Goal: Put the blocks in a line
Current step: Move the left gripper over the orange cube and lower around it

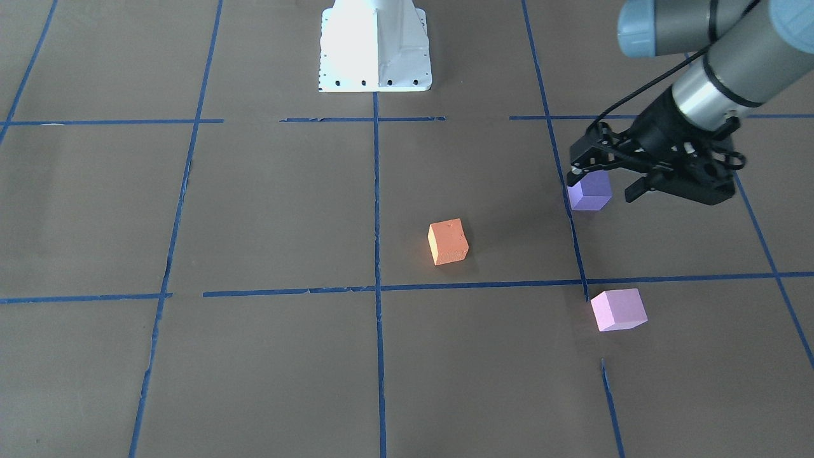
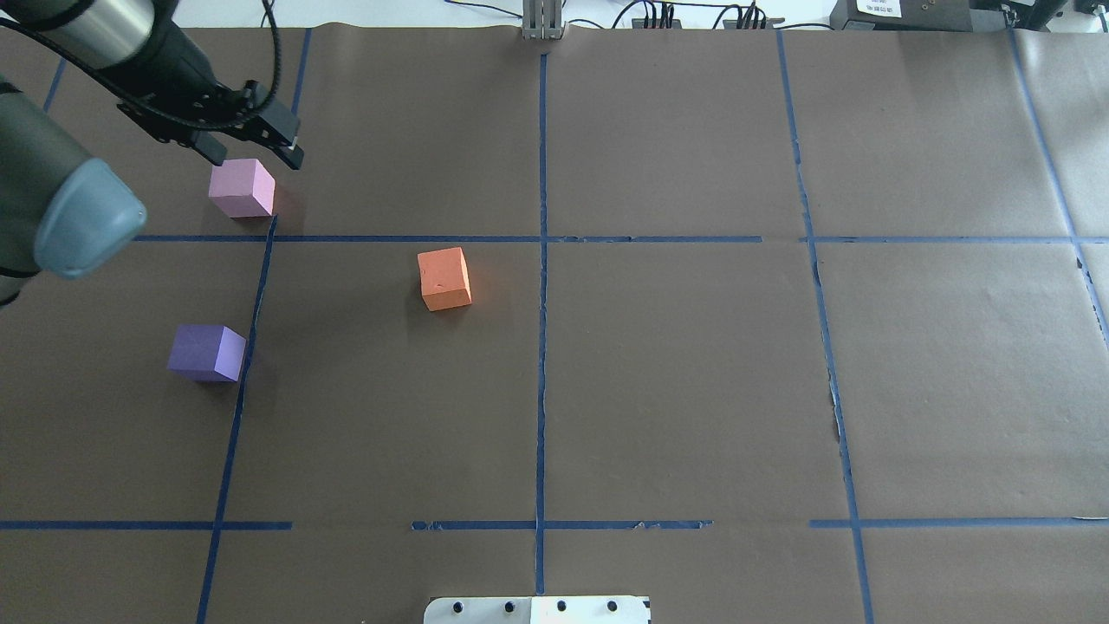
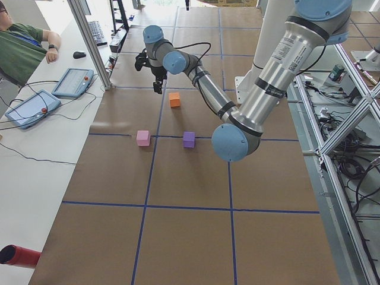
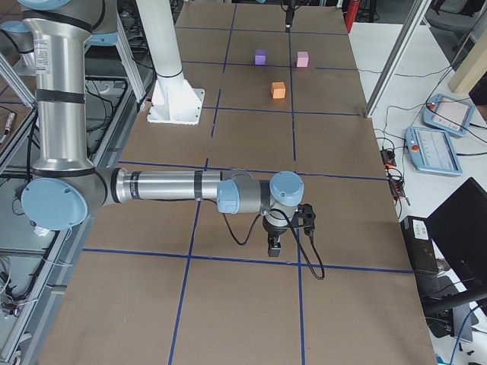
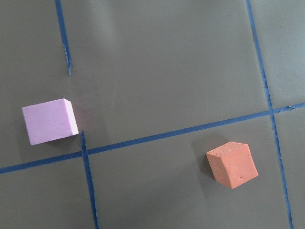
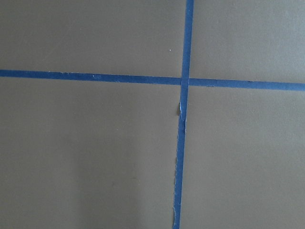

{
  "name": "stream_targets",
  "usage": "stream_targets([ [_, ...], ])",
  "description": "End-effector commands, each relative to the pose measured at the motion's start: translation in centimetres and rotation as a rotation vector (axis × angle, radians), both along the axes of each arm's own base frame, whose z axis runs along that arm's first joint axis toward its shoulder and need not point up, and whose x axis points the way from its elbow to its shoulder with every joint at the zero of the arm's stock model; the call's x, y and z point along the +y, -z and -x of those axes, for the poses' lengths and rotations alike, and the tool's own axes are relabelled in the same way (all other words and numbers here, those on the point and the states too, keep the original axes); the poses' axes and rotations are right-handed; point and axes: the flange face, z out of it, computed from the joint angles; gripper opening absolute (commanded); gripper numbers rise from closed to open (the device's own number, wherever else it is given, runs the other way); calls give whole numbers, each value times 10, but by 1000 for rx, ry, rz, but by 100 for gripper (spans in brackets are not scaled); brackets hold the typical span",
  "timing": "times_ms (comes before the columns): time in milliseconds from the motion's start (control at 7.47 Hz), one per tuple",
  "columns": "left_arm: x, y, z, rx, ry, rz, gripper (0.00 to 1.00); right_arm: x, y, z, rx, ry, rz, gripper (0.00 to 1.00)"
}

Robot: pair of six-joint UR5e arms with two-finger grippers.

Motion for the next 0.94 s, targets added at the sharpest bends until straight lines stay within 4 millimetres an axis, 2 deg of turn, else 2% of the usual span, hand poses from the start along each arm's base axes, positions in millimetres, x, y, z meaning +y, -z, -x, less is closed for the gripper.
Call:
stream_targets([
  [0, 20, 29, -68, -19, 35, 54, 100, 0, 0, 0, 0, 0, 0, 100],
  [134, 24, 27, -79, -16, 43, 94, 100, 0, 0, 0, 0, 0, 0, 100],
  [268, 35, 20, -116, 2, 42, 138, 100, 0, 0, 0, 0, 0, 0, 100],
  [535, 46, 28, -181, -48, 92, 162, 100, 0, 0, 0, 0, 0, 0, 100],
  [803, 18, 26, -213, -109, 128, 176, 100, 0, 0, 0, 0, 0, 0, 100],
])
